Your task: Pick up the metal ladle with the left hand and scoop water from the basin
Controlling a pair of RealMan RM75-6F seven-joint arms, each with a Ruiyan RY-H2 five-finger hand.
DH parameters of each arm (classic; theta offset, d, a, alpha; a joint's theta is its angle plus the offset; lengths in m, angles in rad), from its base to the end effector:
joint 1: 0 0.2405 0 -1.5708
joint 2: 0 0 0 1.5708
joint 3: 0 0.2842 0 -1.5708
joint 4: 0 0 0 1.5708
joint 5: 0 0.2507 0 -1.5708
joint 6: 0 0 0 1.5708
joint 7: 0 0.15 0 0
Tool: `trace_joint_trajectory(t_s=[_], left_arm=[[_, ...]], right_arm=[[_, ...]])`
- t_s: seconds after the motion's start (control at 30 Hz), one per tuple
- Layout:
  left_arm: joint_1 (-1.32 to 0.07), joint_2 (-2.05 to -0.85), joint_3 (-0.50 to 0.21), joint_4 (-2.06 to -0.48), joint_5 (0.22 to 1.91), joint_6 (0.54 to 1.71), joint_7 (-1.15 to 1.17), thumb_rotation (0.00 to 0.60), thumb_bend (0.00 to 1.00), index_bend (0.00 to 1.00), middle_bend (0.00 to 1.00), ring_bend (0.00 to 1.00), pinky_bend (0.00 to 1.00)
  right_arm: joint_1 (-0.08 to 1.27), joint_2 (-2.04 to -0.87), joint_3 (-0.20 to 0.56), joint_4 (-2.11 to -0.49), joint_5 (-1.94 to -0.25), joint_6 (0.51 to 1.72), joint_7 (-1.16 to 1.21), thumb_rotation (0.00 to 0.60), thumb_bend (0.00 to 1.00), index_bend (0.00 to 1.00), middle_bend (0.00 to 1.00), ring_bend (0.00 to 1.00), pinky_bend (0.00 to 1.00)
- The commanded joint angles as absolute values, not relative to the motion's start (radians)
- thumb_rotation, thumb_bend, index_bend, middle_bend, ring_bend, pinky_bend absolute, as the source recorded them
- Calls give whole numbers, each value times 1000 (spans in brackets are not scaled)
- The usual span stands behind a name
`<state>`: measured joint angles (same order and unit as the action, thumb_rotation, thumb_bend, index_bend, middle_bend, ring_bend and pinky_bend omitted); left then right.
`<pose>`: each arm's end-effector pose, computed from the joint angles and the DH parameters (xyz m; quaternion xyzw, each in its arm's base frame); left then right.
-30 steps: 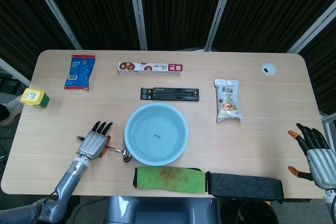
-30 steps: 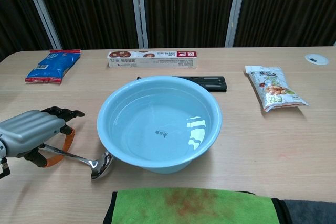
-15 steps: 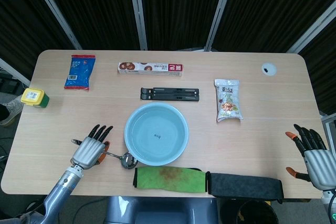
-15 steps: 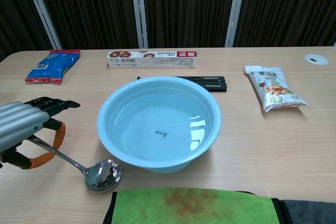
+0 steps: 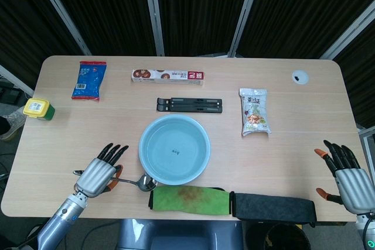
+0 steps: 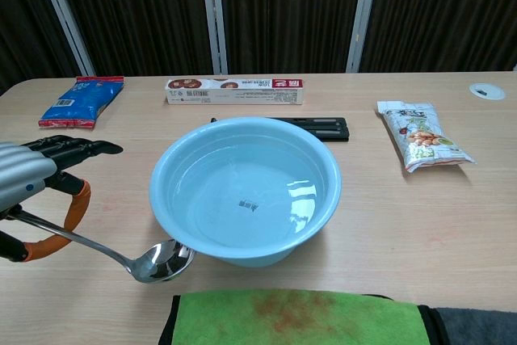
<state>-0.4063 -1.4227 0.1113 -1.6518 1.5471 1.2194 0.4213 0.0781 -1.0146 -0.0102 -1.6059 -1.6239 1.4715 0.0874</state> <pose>-0.2397 0.2190 -0.0326 -0.7931 -0.3041 -0.3420 0.4019 -0.3550 -0.1746 0.1550 0.6450 -0.3801 0.3753 0.5466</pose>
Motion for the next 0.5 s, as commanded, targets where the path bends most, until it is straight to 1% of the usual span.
trace_joint_trajectory(t_s=[0.03,0.2,0.33,0.5], left_arm=[[-415,-1400,118,-1688,1574,1212,411,600,428,625,0,0,0],[-433,-1376,125,-1740,1598,1179,400,600,431,627,0,0,0],[-473,-1361,125,-1780,1616,1111,394,600,437,627,0,0,0],[-530,-1365,89,-1801,1616,1042,389,600,437,629,0,0,0]], right_arm=[[75,-1013,-11,-1605,-1627,1478,91,600,0,135,0,0,0],[71,-1010,-12,-1602,-1632,1491,105,600,0,135,0,0,0],[68,-1007,-13,-1598,-1637,1500,120,600,0,135,0,0,0],[63,-1002,-13,-1594,-1641,1513,137,600,0,135,0,0,0]])
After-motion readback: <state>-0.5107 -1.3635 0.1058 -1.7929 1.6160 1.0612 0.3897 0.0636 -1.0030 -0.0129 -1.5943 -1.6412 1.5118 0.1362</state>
